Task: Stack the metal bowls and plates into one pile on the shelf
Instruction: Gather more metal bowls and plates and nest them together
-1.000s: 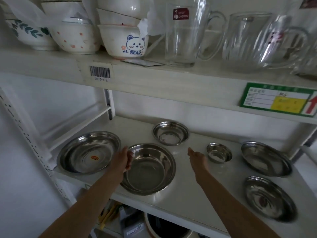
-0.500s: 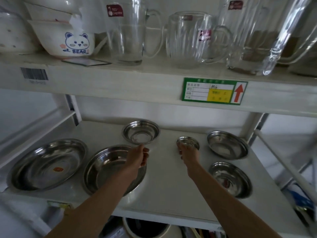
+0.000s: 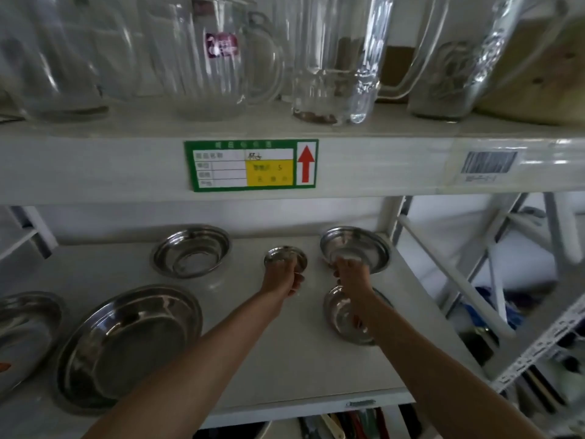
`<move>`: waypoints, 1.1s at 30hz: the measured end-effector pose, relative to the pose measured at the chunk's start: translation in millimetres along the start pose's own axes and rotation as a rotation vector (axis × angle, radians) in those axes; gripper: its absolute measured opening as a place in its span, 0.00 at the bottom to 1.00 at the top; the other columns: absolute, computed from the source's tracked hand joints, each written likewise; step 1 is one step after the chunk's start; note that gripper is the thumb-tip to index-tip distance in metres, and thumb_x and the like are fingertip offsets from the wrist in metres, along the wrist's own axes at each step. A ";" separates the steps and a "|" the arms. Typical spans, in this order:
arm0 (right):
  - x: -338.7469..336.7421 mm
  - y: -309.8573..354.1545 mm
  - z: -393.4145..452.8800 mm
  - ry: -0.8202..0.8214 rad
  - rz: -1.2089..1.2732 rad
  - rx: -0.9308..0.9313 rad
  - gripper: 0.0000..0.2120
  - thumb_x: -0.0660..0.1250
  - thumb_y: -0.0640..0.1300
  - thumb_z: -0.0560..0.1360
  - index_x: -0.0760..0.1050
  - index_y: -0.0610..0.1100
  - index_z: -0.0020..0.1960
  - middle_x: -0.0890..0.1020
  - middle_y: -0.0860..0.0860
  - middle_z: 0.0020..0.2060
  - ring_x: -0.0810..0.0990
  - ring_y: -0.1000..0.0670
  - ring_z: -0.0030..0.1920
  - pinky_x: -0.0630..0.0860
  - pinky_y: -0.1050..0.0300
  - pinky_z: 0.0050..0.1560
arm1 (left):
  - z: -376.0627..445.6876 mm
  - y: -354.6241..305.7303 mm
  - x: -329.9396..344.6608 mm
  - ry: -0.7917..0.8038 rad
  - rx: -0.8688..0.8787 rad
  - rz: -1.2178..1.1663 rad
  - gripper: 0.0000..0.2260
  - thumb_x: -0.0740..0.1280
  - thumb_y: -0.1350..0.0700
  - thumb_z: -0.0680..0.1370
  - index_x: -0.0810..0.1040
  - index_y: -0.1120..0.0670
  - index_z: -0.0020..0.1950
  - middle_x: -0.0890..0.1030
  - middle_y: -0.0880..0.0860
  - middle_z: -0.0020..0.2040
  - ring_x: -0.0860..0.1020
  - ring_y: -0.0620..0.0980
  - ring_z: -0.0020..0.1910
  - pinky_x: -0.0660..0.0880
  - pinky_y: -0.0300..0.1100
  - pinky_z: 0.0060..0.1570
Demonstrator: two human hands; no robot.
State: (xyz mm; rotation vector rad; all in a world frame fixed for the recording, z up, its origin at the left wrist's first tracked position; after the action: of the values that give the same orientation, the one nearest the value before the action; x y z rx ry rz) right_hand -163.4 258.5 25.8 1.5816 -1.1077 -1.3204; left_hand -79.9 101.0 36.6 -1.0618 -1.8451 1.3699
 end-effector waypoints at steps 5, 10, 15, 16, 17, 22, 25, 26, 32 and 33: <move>-40.1 -16.8 33.9 -0.076 -0.041 0.051 0.18 0.63 0.53 0.76 0.81 0.38 0.49 0.83 0.40 0.43 0.77 0.44 0.42 0.77 0.44 0.52 | 25.4 2.6 49.2 0.054 -0.019 0.043 0.16 0.59 0.52 0.81 0.70 0.53 0.33 0.73 0.52 0.29 0.69 0.48 0.26 0.61 0.35 0.27; -67.9 -30.2 69.8 -0.136 -0.121 0.066 0.23 0.61 0.56 0.74 0.81 0.37 0.51 0.83 0.39 0.43 0.76 0.44 0.41 0.78 0.42 0.53 | 53.3 5.1 72.6 0.013 -0.024 0.139 0.20 0.60 0.47 0.79 0.72 0.55 0.31 0.76 0.55 0.30 0.72 0.51 0.28 0.67 0.43 0.37; -83.9 -38.5 88.6 -0.173 -0.127 0.113 0.27 0.58 0.58 0.73 0.80 0.35 0.52 0.83 0.37 0.45 0.77 0.41 0.42 0.78 0.42 0.50 | 77.2 17.8 94.1 0.014 -0.024 0.306 0.30 0.58 0.42 0.79 0.77 0.70 0.55 0.82 0.67 0.48 0.82 0.63 0.47 0.77 0.52 0.47; -87.7 -38.5 88.5 -0.175 -0.126 0.121 0.26 0.58 0.58 0.74 0.79 0.35 0.51 0.82 0.39 0.42 0.77 0.42 0.41 0.77 0.44 0.49 | 83.7 22.7 96.8 0.004 -0.038 0.327 0.31 0.58 0.40 0.77 0.77 0.70 0.57 0.82 0.67 0.49 0.82 0.64 0.49 0.77 0.54 0.50; -90.4 -41.7 91.0 -0.170 -0.129 0.134 0.24 0.58 0.56 0.76 0.78 0.35 0.51 0.80 0.40 0.40 0.76 0.42 0.41 0.76 0.46 0.46 | 92.5 29.2 99.9 0.001 -0.052 0.362 0.32 0.58 0.39 0.76 0.77 0.69 0.56 0.82 0.67 0.51 0.82 0.64 0.51 0.78 0.55 0.52; -102.7 -69.6 111.9 -0.198 -0.166 0.184 0.26 0.57 0.59 0.78 0.72 0.37 0.61 0.76 0.43 0.45 0.75 0.44 0.45 0.69 0.52 0.45 | 99.9 38.8 108.0 -0.033 -0.131 0.322 0.21 0.60 0.43 0.78 0.75 0.63 0.46 0.80 0.60 0.37 0.82 0.60 0.41 0.80 0.54 0.46; -102.0 -83.6 127.1 -0.183 -0.141 0.200 0.28 0.58 0.59 0.78 0.70 0.36 0.65 0.77 0.42 0.50 0.76 0.44 0.49 0.72 0.50 0.48 | 114.0 46.7 112.4 -0.024 -0.168 0.251 0.24 0.61 0.46 0.79 0.75 0.69 0.56 0.74 0.58 0.29 0.75 0.55 0.26 0.72 0.40 0.24; -101.6 -87.3 130.9 -0.174 -0.146 0.207 0.29 0.57 0.60 0.78 0.69 0.36 0.66 0.77 0.42 0.51 0.75 0.45 0.49 0.71 0.51 0.48 | 119.1 49.0 114.7 -0.018 -0.169 0.237 0.26 0.61 0.47 0.79 0.74 0.71 0.58 0.72 0.58 0.27 0.71 0.53 0.23 0.67 0.36 0.22; -93.2 -106.6 155.1 -0.151 -0.123 0.264 0.30 0.59 0.60 0.77 0.71 0.36 0.65 0.79 0.38 0.58 0.79 0.42 0.53 0.74 0.50 0.49 | 142.9 63.8 122.9 -0.035 -0.154 0.179 0.18 0.60 0.48 0.80 0.75 0.62 0.45 0.76 0.57 0.31 0.74 0.53 0.26 0.72 0.39 0.28; -90.1 -107.1 156.2 -0.150 -0.099 0.265 0.29 0.59 0.60 0.77 0.72 0.36 0.64 0.80 0.38 0.57 0.80 0.41 0.53 0.75 0.50 0.48 | 144.2 66.6 124.6 -0.026 -0.166 0.139 0.16 0.60 0.48 0.80 0.74 0.62 0.45 0.75 0.57 0.32 0.73 0.52 0.26 0.72 0.37 0.26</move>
State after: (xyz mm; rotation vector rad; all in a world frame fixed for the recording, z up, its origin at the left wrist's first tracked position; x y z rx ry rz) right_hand -310.2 372.4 -71.4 1.7712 -1.3573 -1.4224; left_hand -245.5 149.9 -68.0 -1.2836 -1.9631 1.3313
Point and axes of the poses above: each hand's wrist, its own z-axis towards the middle knuckle, its own x-axis out of the palm, y = z × x, the point moved 5 cm from there along z, towards the middle knuckle
